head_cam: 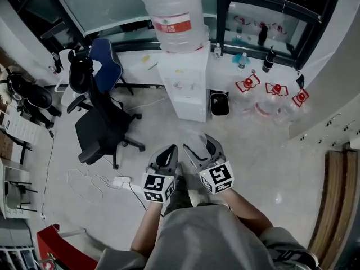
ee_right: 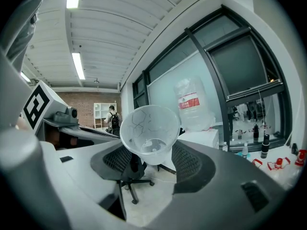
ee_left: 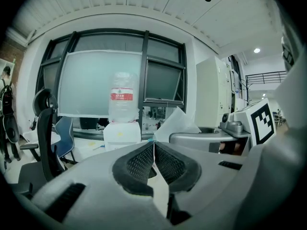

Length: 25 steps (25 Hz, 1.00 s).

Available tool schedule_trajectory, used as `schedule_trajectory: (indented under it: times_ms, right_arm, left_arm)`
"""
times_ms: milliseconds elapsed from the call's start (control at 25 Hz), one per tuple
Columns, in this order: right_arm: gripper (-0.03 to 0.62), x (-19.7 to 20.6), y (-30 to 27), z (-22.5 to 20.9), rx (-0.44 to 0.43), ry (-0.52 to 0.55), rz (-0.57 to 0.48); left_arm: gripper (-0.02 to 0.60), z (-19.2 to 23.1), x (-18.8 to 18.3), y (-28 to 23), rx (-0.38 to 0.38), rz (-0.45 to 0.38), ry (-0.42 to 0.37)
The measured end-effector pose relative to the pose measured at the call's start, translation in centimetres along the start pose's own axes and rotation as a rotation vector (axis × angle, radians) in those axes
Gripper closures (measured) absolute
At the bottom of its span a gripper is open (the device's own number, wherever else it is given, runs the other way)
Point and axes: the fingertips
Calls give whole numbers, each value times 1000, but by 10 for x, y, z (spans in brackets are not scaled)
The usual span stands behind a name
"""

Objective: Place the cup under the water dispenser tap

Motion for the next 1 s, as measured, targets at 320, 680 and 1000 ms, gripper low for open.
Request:
schedule_trajectory:
  times_ms: [320, 680, 1000]
  right_arm:
    - [342, 5, -38, -11, 38, 5, 20]
    - [342, 4, -103, -29, 99, -3, 43]
    - [342, 4, -157, -33, 147, -1, 58]
  left_arm:
    - [569, 36, -3, -29, 42, 4, 6]
    - [569, 96, -16, -71, 99, 10, 10]
    - [569, 145, -26, -97, 149, 19, 5]
Point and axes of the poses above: the fingertips, and each gripper's own axes: y backward along the fingers, z to its left, x out of its underside, and after that the axes turned 7 degrees about x, right-handed
